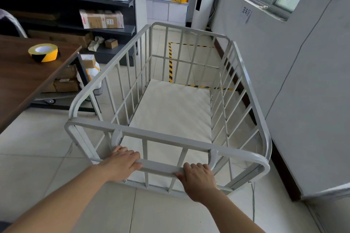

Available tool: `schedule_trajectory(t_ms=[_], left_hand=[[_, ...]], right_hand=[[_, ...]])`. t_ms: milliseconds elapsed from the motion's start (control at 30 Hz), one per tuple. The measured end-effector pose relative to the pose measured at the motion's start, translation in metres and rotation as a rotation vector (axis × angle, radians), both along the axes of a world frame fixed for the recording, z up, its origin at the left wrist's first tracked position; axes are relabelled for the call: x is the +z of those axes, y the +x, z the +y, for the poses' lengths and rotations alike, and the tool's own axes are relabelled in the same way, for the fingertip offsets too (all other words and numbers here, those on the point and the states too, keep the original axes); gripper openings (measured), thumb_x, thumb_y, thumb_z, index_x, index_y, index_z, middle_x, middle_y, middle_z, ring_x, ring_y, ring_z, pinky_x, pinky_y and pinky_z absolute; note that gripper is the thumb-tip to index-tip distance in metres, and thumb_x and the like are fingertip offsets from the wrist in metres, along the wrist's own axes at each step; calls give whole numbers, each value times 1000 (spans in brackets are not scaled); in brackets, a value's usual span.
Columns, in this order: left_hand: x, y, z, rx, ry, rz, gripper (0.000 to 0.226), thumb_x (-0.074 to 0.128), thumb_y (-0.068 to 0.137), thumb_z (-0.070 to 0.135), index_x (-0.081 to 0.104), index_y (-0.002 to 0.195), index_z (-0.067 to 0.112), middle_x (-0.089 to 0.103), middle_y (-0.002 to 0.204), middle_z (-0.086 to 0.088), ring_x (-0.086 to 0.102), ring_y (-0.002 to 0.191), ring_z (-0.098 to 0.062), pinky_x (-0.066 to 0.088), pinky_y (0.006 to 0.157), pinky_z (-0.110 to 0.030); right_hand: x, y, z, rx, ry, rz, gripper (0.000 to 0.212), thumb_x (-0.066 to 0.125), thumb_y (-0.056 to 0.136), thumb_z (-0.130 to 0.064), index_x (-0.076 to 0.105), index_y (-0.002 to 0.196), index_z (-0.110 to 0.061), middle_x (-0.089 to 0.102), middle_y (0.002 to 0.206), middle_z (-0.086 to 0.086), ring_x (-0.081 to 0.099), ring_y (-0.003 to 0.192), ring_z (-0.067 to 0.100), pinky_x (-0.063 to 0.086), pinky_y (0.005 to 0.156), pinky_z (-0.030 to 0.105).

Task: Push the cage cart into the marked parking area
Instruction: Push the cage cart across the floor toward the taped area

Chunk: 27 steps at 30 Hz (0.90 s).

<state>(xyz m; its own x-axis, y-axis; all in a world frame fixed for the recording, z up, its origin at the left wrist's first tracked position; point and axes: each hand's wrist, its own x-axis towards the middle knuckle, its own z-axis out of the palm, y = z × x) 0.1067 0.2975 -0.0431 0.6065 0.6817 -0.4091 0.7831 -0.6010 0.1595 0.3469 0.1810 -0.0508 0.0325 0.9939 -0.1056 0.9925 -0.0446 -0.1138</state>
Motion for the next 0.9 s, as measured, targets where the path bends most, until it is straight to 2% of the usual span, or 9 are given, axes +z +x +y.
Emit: schedule_trajectory(t_ms=[133,267,333,567,633,733,800,900], left_hand=[[-3,2,32,-8,2,-13,31,23,102,43,46,101,22,49,99,6,38,101,-17,21,99,-29],[-6,4,67,-18,18,-1,29,23,101,43,44,98,23,46,95,5,34,95,-16,20,96,-30],[-7,6,86,-24,29,8,27,23,101,43,41,95,23,45,94,5,33,95,-16,20,97,-30],[-9,10,153,-44,16,6,27,22,101,43,40,93,24,49,96,5,37,98,-18,24,100,-34],[-11,11,173,-51,18,10,26,22,101,42,39,93,25,49,96,5,38,98,-18,24,99,-34],[-14,13,202,-68,37,11,24,22,101,41,39,93,25,52,98,3,41,102,-20,24,98,-34],[-15,14,220,-73,36,3,26,22,101,43,40,93,25,50,95,4,41,103,-20,24,99,-35],[-14,18,246,-85,47,5,27,22,100,45,39,94,26,48,93,6,41,102,-20,24,100,-36]], right_hand=[[-1,2,29,-6,12,-7,99,-28,60,-66,48,102,-19,62,103,5,53,100,28,33,92,38],[-5,5,61,-15,14,-24,104,-35,56,-68,47,100,-20,62,101,4,54,98,27,34,90,38],[-6,4,78,-20,19,-19,95,-29,60,-68,45,96,-21,62,99,4,54,97,27,34,90,38],[-6,5,138,-42,56,0,80,-26,62,-70,35,86,-24,62,95,2,54,92,26,34,87,37],[-8,7,156,-52,48,0,75,-22,65,-69,35,85,-24,63,95,3,54,94,26,34,87,37],[-8,6,182,-57,44,-21,79,-22,66,-70,38,87,-23,63,96,4,55,95,27,34,87,38],[-7,7,198,-61,35,-23,78,-14,70,-70,43,90,-21,64,97,5,55,96,28,34,88,38],[-5,8,222,-61,27,-12,72,-13,69,-69,38,86,-22,64,97,5,55,96,28,33,87,38]])
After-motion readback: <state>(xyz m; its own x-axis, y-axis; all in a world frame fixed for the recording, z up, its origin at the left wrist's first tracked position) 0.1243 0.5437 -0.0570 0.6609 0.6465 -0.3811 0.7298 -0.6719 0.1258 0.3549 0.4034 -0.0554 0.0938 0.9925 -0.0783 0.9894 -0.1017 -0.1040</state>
